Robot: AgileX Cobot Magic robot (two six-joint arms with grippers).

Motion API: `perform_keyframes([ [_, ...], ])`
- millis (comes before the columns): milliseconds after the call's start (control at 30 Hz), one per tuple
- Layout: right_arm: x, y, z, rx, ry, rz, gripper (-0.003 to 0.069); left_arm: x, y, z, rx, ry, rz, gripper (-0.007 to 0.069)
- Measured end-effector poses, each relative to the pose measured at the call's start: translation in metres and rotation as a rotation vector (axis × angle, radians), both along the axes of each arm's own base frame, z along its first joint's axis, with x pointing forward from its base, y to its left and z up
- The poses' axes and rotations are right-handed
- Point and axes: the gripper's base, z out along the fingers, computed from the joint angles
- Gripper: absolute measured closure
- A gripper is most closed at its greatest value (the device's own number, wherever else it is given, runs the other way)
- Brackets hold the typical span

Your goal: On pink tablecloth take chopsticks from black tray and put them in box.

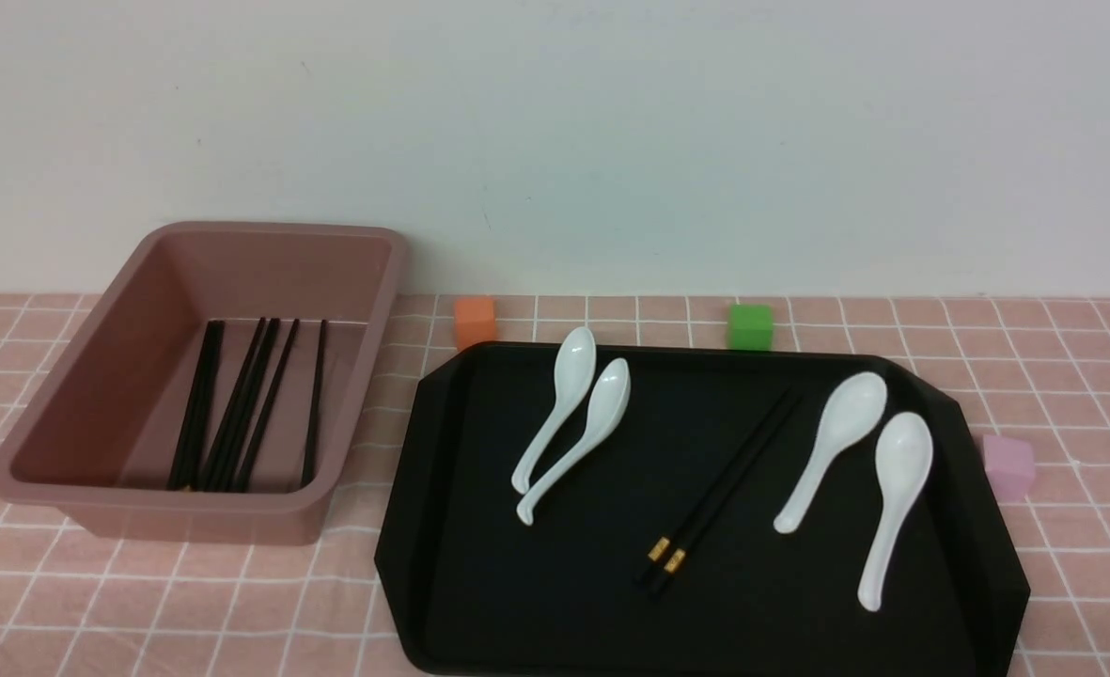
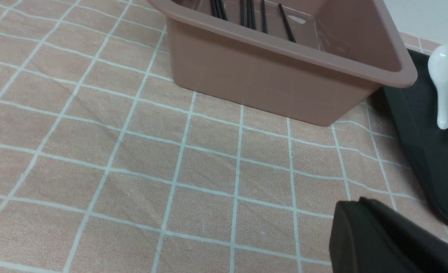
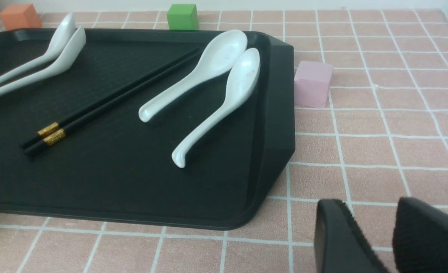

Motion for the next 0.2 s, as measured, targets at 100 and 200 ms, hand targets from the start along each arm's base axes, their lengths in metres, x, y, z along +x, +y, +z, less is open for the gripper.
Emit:
perform_keyframes([
  [100, 0.0, 0.0, 0.0, 0.0, 0.0, 0.0, 0.0419, 0.0, 0.0, 0.0, 0.0, 0.0, 0.0, 0.0608],
  [200, 0.0, 0.0, 0.0, 0.0, 0.0, 0.0, 0.0419, 0.0, 0.0, 0.0, 0.0, 0.0, 0.0, 0.0606],
])
